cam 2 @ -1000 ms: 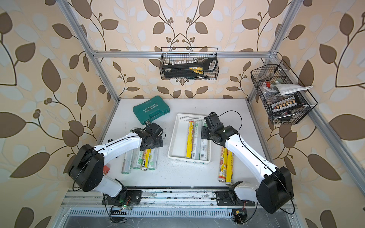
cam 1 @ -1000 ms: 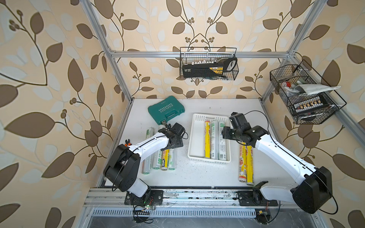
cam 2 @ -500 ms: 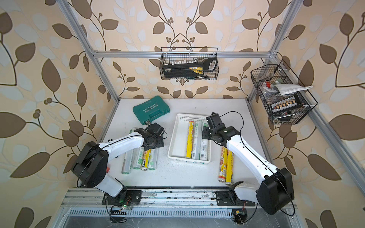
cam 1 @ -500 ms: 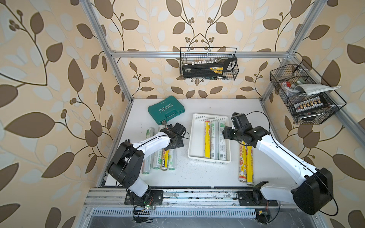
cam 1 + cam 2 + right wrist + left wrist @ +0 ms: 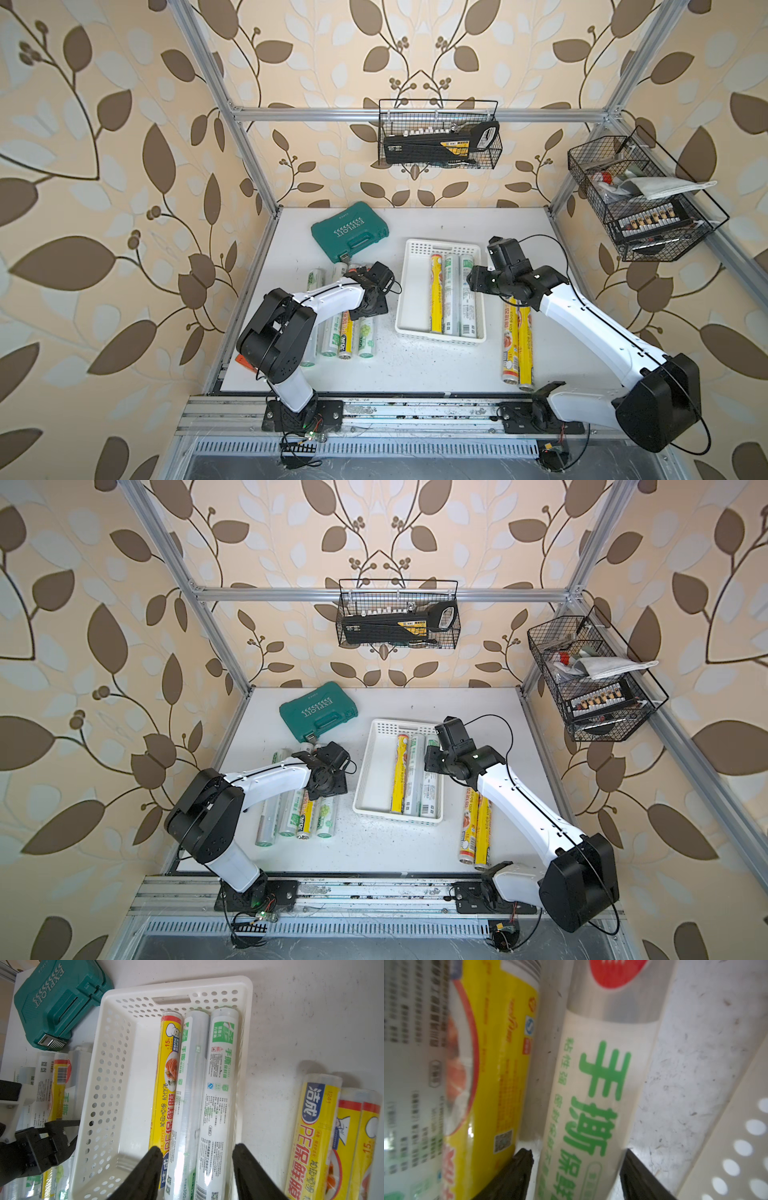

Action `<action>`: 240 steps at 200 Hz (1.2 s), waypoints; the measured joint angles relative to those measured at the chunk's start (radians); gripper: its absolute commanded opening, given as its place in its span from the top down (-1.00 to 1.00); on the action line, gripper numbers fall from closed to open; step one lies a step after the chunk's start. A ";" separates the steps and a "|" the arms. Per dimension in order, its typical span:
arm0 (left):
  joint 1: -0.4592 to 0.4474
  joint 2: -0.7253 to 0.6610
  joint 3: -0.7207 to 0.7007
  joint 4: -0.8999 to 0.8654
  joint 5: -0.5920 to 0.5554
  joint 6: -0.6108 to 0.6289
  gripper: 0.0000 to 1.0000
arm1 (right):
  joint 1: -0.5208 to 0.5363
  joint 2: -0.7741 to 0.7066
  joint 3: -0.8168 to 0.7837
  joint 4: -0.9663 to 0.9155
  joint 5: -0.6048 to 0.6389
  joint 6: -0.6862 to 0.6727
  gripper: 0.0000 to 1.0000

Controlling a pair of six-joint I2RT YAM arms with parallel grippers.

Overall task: Put the plastic wrap into the basket
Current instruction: Pick up the plastic wrap from the center of the board.

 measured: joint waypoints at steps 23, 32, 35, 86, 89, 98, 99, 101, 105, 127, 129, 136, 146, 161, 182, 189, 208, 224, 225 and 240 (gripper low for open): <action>-0.019 0.034 0.015 -0.008 0.000 0.000 -0.41 | -0.002 0.000 -0.005 0.000 -0.004 0.000 -0.16; -0.023 0.040 0.022 -0.009 0.000 0.000 -0.40 | -0.004 0.000 -0.005 0.000 -0.006 0.000 -0.15; -0.024 0.042 0.024 -0.009 0.000 0.000 -0.40 | -0.004 0.000 -0.005 0.000 -0.006 0.000 -0.15; -0.024 0.046 0.036 -0.009 0.002 0.004 -0.13 | -0.006 0.000 -0.005 0.001 -0.007 0.000 -0.15; -0.024 0.046 0.036 -0.009 0.002 0.007 -0.10 | -0.006 0.000 -0.005 0.001 -0.007 0.000 -0.15; -0.024 0.046 0.036 -0.009 0.002 0.013 -0.04 | -0.007 0.000 -0.005 0.001 -0.007 0.000 -0.15; -0.024 0.046 0.036 -0.009 0.001 0.009 -0.04 | -0.008 0.000 -0.005 0.001 -0.007 0.000 -0.15; -0.024 0.046 0.036 -0.009 0.002 0.008 -0.03 | -0.008 0.000 -0.005 0.001 -0.007 0.000 -0.16; -0.024 0.046 0.036 -0.010 0.000 0.004 -0.01 | -0.008 0.000 -0.005 0.002 -0.007 0.000 -0.16; -0.024 0.046 0.037 -0.014 0.000 0.012 0.06 | -0.010 0.000 -0.005 0.004 -0.007 0.000 -0.16; -0.024 0.046 0.037 -0.015 0.000 0.012 0.07 | -0.010 0.000 -0.005 0.004 -0.008 0.000 -0.15; -0.024 0.046 0.038 -0.019 -0.001 0.013 0.07 | -0.010 0.000 -0.005 0.005 -0.008 0.000 -0.15; -0.024 0.045 0.038 -0.031 -0.003 0.013 0.07 | -0.010 0.000 -0.005 0.005 -0.008 0.000 -0.16; -0.024 0.036 0.038 -0.053 -0.008 0.015 0.08 | -0.011 0.000 -0.005 0.006 -0.008 0.000 -0.15; -0.025 0.008 0.047 -0.108 -0.008 0.017 0.10 | -0.014 0.000 -0.005 0.006 -0.011 0.000 -0.15; -0.030 -0.006 0.058 -0.132 -0.009 0.017 0.10 | -0.016 0.000 -0.005 0.006 -0.013 0.000 -0.15; -0.041 -0.045 0.116 -0.201 -0.022 0.017 0.10 | -0.020 0.000 -0.006 0.006 -0.014 0.000 -0.15; -0.058 -0.069 0.186 -0.245 -0.030 0.017 0.10 | -0.025 0.000 -0.008 0.007 -0.014 0.000 -0.15; -0.058 -0.070 0.190 -0.246 -0.031 0.017 0.10 | -0.025 0.000 -0.008 0.007 -0.014 0.000 -0.15; -0.078 -0.083 0.266 -0.275 -0.034 0.017 0.11 | -0.033 0.000 -0.013 0.007 -0.016 -0.003 -0.15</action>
